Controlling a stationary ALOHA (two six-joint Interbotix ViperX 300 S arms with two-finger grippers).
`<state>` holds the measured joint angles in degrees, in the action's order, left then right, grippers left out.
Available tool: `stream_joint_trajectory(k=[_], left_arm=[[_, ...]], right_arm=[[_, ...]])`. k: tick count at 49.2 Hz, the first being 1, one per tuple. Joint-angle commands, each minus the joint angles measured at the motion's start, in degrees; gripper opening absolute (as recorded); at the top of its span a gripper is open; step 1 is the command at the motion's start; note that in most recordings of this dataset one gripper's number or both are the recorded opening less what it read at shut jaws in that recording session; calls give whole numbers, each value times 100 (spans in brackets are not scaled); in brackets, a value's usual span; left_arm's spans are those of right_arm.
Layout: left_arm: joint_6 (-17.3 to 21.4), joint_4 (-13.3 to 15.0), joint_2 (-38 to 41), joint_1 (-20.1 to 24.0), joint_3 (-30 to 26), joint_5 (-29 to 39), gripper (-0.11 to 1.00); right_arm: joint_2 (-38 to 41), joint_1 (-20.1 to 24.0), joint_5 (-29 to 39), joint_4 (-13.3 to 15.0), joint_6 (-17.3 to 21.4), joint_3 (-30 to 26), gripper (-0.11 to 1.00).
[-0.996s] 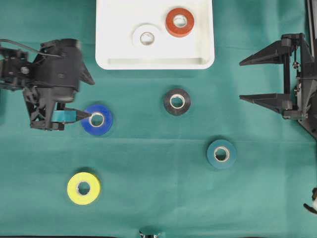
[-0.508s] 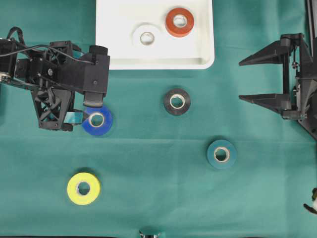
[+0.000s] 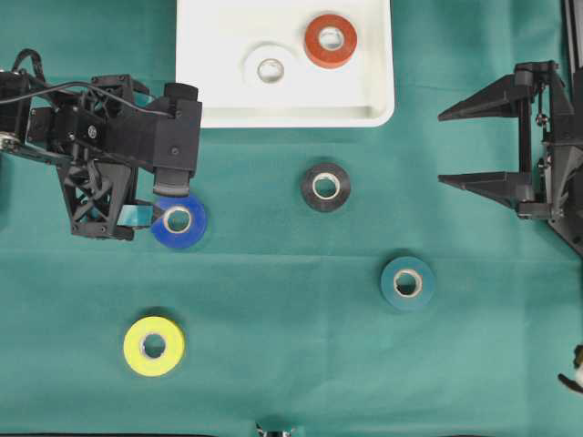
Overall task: Pick up the tape from a random location and place it into the white case.
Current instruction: 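Lower the left gripper and close it on the blue roll's rim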
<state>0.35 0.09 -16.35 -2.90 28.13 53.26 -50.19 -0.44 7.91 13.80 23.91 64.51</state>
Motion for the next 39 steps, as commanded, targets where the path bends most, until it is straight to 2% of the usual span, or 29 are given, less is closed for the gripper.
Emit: stream_joint_trajectory(k=[1, 19, 39], left_arm=[[0, -18, -44, 26, -79, -35, 97], [0, -18, -9, 18, 246, -536, 97], [0, -26, 457, 18, 606, -1107, 97]], right_arm=[[26, 0, -26, -9, 0, -167, 88], [26, -9, 9, -18, 0, -167, 88], [35, -9, 18, -9, 0, -167, 88]])
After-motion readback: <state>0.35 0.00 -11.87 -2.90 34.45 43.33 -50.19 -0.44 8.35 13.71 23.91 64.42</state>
